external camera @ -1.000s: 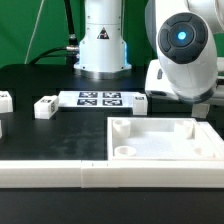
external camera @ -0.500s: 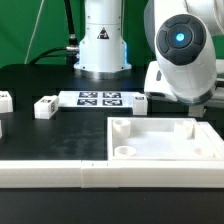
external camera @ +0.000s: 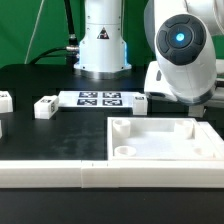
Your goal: Assemble one leg
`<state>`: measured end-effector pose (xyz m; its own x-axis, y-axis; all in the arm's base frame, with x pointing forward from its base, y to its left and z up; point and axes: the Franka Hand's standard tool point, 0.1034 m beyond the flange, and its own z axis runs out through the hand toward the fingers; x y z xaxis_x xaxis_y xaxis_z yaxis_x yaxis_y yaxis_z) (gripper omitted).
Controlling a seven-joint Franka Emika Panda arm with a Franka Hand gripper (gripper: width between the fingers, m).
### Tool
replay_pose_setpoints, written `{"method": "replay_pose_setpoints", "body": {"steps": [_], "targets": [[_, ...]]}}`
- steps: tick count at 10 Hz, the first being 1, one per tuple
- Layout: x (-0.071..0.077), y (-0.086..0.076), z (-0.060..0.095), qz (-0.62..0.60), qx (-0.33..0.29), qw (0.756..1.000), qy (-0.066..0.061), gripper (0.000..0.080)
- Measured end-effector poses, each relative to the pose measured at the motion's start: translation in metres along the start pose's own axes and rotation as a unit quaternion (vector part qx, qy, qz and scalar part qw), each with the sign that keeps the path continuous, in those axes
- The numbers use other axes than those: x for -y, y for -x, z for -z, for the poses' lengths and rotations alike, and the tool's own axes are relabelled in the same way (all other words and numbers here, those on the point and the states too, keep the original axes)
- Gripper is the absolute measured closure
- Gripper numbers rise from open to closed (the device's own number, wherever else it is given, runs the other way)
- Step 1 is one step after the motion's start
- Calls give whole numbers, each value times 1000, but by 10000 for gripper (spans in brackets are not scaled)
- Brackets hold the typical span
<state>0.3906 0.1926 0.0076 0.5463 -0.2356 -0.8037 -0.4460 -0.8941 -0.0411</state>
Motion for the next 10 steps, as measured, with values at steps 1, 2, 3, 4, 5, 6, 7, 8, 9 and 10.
{"method": "replay_pose_setpoints", "body": {"steps": [1, 2, 3, 4, 5, 6, 7, 8, 9, 10], "targets": [[-5, 2, 5, 9, 6, 1000, 2, 512], [-20, 6, 23, 10, 12, 1000, 1, 512], [-29, 14, 44, 6, 11, 1000, -4, 511], [-37, 22, 59, 8, 18, 1000, -8, 511], [-51, 24, 78, 11, 15, 1000, -17, 511], [-64, 22, 95, 11, -2, 1000, -23, 511], [-63, 22, 92, 7, -4, 1000, -22, 511], [-62, 22, 91, 8, -7, 1000, -21, 511], [-58, 14, 96, 10, -52, 998, -27, 511], [-56, 14, 98, 13, -99, 995, -30, 511]]}}
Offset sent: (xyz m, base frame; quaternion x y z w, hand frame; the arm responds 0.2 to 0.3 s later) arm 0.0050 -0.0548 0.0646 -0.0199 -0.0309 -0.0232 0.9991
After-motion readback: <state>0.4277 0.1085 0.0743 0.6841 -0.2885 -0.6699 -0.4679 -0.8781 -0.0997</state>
